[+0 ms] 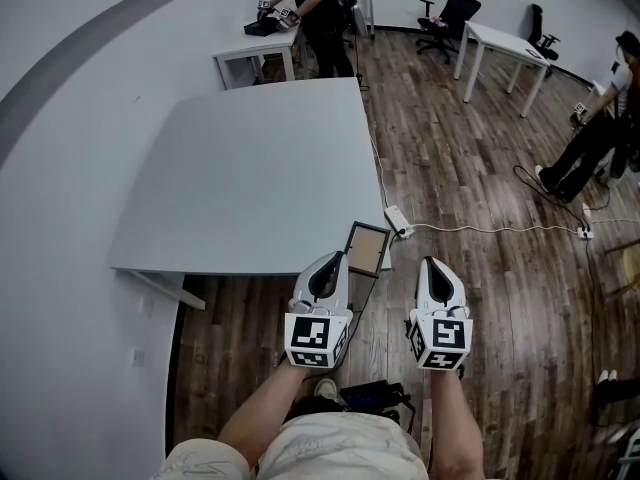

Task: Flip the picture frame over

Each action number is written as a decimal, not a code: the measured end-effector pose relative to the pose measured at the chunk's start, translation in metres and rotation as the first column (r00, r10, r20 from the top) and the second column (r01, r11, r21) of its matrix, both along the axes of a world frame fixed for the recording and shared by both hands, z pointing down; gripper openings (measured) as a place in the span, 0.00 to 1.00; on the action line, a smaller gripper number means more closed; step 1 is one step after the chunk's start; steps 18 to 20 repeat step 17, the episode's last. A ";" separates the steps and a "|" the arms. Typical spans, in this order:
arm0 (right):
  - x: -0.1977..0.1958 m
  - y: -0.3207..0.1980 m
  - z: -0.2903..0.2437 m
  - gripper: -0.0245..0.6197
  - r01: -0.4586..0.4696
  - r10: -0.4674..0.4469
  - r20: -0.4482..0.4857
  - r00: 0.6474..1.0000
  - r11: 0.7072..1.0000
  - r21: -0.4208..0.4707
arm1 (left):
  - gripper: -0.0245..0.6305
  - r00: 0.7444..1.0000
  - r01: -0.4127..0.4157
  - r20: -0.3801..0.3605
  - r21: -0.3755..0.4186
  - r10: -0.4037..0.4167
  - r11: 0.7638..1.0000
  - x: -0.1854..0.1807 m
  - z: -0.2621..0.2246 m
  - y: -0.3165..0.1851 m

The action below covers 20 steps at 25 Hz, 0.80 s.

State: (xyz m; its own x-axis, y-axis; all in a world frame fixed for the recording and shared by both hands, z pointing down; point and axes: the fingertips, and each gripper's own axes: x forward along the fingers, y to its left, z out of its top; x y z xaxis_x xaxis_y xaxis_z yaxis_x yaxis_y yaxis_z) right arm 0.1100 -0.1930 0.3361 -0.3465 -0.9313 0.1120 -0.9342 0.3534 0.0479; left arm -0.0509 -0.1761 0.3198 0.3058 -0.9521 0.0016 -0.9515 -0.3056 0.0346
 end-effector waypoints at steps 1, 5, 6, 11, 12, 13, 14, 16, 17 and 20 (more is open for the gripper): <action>0.000 0.000 0.000 0.07 0.001 -0.001 -0.001 1.000 1.000 0.001 | 0.04 1.000 0.000 -0.001 0.002 0.000 1.000 0.000 -0.001 0.000; -0.001 0.000 -0.003 0.07 0.004 -0.004 -0.008 1.000 1.000 0.005 | 0.04 1.000 -0.001 -0.004 0.009 0.001 1.000 0.000 -0.004 0.000; 0.000 0.000 -0.003 0.07 0.003 -0.003 -0.009 1.000 1.000 0.005 | 0.04 1.000 -0.002 -0.004 0.010 0.002 1.000 0.000 -0.004 0.000; 0.001 0.001 -0.002 0.07 0.007 -0.007 -0.013 1.000 1.000 0.004 | 0.04 1.000 -0.004 -0.007 0.019 0.004 1.000 0.000 -0.006 0.002; 0.001 0.002 -0.002 0.07 0.007 -0.007 -0.015 1.000 1.000 0.005 | 0.04 1.000 -0.005 -0.007 0.023 0.005 1.000 0.000 -0.007 0.002; 0.001 0.003 -0.002 0.07 0.007 -0.007 -0.016 1.000 1.000 0.005 | 0.04 1.000 -0.005 -0.007 0.025 0.005 1.000 0.000 -0.007 0.003; 0.001 0.004 -0.001 0.07 0.007 -0.007 -0.017 1.000 1.000 0.004 | 0.04 1.000 -0.005 -0.007 0.028 0.005 1.000 0.000 -0.007 0.004; 0.001 0.005 0.000 0.07 0.006 -0.006 -0.017 1.000 1.000 0.003 | 0.04 1.000 -0.005 -0.007 0.032 0.005 0.999 -0.001 -0.007 0.006; 0.000 0.006 0.001 0.07 0.005 -0.005 -0.018 1.000 1.000 0.003 | 0.04 1.000 -0.004 -0.008 0.034 0.005 0.999 -0.002 -0.007 0.006; 0.000 0.006 0.001 0.07 0.005 -0.005 -0.018 1.000 1.000 0.003 | 0.04 1.000 -0.004 -0.008 0.034 0.005 0.999 -0.002 -0.007 0.006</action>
